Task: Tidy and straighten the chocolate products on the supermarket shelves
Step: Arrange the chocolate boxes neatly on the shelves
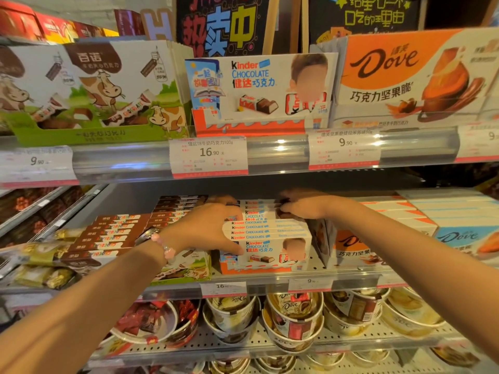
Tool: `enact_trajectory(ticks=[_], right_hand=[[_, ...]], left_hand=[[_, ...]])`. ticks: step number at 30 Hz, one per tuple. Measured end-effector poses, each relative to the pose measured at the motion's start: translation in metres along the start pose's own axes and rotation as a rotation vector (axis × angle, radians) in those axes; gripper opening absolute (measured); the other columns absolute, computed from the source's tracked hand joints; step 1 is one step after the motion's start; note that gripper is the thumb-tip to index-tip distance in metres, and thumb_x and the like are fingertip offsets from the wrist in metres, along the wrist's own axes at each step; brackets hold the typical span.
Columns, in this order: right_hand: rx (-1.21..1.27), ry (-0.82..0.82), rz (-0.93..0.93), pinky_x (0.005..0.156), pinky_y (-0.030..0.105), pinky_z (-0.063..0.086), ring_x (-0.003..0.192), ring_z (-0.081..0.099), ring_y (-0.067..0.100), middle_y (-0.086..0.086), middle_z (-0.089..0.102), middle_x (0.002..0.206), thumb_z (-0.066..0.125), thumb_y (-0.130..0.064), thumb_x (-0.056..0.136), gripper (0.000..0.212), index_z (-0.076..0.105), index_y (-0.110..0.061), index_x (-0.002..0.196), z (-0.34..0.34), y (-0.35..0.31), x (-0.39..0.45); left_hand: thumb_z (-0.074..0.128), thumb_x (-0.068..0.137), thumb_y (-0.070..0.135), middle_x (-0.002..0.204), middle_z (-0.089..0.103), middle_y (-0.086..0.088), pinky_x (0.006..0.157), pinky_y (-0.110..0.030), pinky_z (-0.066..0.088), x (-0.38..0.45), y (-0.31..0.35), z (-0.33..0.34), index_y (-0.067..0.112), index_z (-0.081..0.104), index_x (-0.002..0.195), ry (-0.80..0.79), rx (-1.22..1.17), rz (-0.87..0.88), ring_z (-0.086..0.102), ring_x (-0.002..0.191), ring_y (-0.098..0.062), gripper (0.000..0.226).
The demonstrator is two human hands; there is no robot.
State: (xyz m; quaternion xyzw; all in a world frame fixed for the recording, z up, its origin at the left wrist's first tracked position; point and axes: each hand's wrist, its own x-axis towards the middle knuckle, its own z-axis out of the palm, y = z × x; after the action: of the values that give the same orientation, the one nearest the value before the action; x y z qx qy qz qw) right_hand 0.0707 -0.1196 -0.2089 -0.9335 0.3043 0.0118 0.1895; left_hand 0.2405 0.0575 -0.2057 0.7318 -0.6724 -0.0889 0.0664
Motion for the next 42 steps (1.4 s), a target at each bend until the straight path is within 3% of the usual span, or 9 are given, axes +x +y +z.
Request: enact_trajectory(ticks=[4,7,9,11,15,21,29,37,42], right_hand=[[0.087,-0.161,-0.072,0.100,0.029,0.028,0.134,0.035,0.018,-0.004,0.035,0.148,0.048,-0.064,0.084,0.071,0.032,-0.026,0.143,-0.009,-0.003,-0.017],[0.045,-0.314,-0.209,0.102,0.029,0.037,0.126,0.045,0.013,-0.010,0.047,0.138,0.076,-0.053,0.067,0.083,0.034,-0.032,0.135,-0.006,-0.008,-0.031],[-0.118,-0.251,-0.264,0.101,0.033,0.039,0.123,0.044,0.014,-0.008,0.046,0.137,0.080,-0.050,0.061,0.097,0.026,-0.029,0.140,0.001,-0.006,-0.034],[-0.222,-0.123,-0.260,0.095,0.031,0.043,0.118,0.046,0.015,-0.005,0.048,0.133,0.080,-0.050,0.061,0.102,0.023,-0.026,0.142,0.007,-0.002,-0.035],[-0.210,-0.036,-0.279,0.088,0.030,0.045,0.108,0.049,0.014,-0.002,0.052,0.126,0.081,-0.045,0.063,0.098,0.024,-0.025,0.141,0.010,0.001,-0.038],[-0.266,-0.051,-0.249,0.089,0.033,0.046,0.112,0.049,0.016,-0.002,0.050,0.130,0.080,-0.047,0.062,0.100,0.022,-0.026,0.141,0.011,0.005,-0.037],[-0.284,-0.049,-0.263,0.091,0.033,0.046,0.117,0.048,0.017,-0.002,0.048,0.133,0.079,-0.048,0.063,0.103,0.018,-0.028,0.143,0.011,0.005,-0.036],[-0.337,-0.007,-0.251,0.085,0.031,0.044,0.116,0.046,0.019,0.001,0.045,0.133,0.074,-0.053,0.065,0.103,0.016,-0.026,0.145,0.017,0.008,-0.034],[-0.361,-0.023,-0.239,0.091,0.036,0.045,0.121,0.044,0.022,0.003,0.041,0.139,0.073,-0.055,0.064,0.106,0.014,-0.023,0.147,0.016,0.008,-0.031]], left_hand=[[0.076,0.058,0.060,0.133,0.040,0.014,0.097,-0.038,0.041,0.002,0.000,0.002,0.038,0.035,0.122,0.020,0.032,-0.030,0.044,0.118,-0.014,0.079],[0.074,0.054,0.065,0.146,0.034,0.009,0.102,-0.040,0.039,0.006,-0.001,0.003,0.028,0.017,0.144,-0.041,0.099,-0.088,0.041,0.126,-0.015,0.113],[0.074,0.055,0.064,0.140,0.043,0.009,0.090,-0.034,0.045,0.008,-0.001,0.003,0.027,0.028,0.139,-0.072,0.143,-0.054,0.048,0.117,-0.013,0.102],[0.076,0.055,0.059,0.115,0.056,0.013,0.077,-0.031,0.050,0.010,0.000,0.003,0.032,0.044,0.117,-0.060,0.129,-0.015,0.054,0.099,-0.008,0.076],[0.075,0.054,0.063,0.094,0.053,0.017,0.072,-0.032,0.051,0.010,-0.002,0.003,0.036,0.044,0.103,-0.033,0.106,0.006,0.052,0.084,-0.001,0.064],[0.065,0.055,0.074,0.098,0.054,0.019,0.072,-0.032,0.052,0.010,0.004,0.002,0.039,0.042,0.106,-0.062,0.127,0.022,0.053,0.088,-0.001,0.066],[0.075,0.063,0.055,0.103,0.057,0.010,0.078,-0.037,0.053,0.006,0.007,-0.002,0.029,0.048,0.111,-0.051,0.046,0.018,0.056,0.092,-0.007,0.061],[0.074,0.068,0.054,0.110,0.056,0.009,0.084,-0.038,0.051,0.007,0.006,-0.001,0.028,0.049,0.121,-0.040,0.061,0.025,0.054,0.098,-0.009,0.065],[0.071,0.070,0.057,0.118,0.055,0.011,0.085,-0.037,0.050,0.006,0.004,-0.001,0.031,0.044,0.129,-0.048,0.079,0.033,0.053,0.102,-0.008,0.070]])
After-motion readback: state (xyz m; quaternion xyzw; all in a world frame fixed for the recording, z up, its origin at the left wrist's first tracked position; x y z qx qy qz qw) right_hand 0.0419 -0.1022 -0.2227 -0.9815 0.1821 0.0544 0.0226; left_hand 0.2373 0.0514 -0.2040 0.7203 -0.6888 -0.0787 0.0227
